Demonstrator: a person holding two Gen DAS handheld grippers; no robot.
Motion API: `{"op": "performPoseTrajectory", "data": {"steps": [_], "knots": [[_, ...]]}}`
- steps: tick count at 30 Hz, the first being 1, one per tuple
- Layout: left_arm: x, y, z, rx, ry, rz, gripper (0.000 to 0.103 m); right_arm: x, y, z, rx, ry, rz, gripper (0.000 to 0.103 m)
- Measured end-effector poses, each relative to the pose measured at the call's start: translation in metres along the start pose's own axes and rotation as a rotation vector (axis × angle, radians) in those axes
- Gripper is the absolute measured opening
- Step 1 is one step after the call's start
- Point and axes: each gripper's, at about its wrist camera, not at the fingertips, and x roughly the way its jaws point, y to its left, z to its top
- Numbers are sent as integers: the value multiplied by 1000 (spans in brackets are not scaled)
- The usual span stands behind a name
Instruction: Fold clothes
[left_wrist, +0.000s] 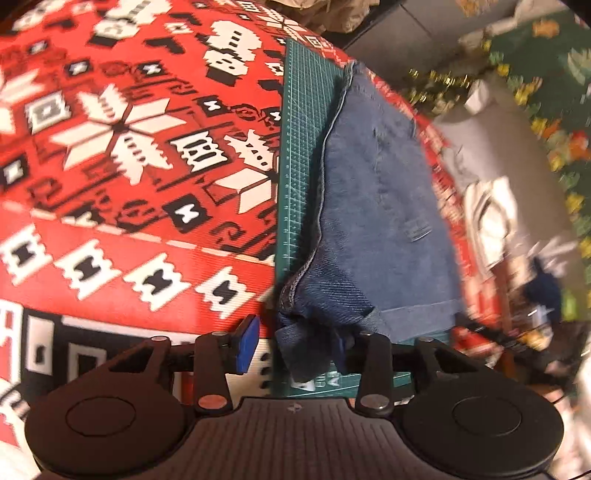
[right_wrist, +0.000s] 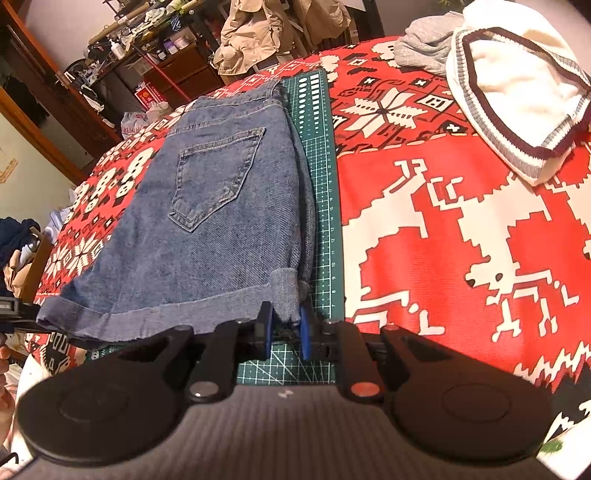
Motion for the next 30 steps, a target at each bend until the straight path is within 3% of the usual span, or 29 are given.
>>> {"op": "performPoseTrajectory", "data": {"steps": [4, 6, 10, 15, 19, 22, 28, 30], "knots": [[0, -6, 1, 21, -15, 41, 11, 0, 0, 0, 2, 0, 2, 16], [-4, -1, 1, 6, -26, 59, 8, 0, 1, 0, -4, 2, -3, 16], [-15, 20, -1, -54, -40, 14, 7, 2, 1, 1, -13, 11, -11, 16], [-9, 29, -8, -78, -25, 10, 5, 3, -1, 1, -3, 17, -4, 16], [-14, 46, -13, -186, -43, -46, 1, 3, -1, 1, 2, 14, -3, 16], [-22, 52, -21, -217, -64, -8, 0, 3, -1, 0, 4, 13, -6, 16], [-45, 42, -20, -202, -145, -103, 0, 3, 4, 1, -17, 18, -19, 16], [-45, 41, -14, -208, -154, -135, 9, 3, 4, 2, -16, 20, -18, 16]]}}
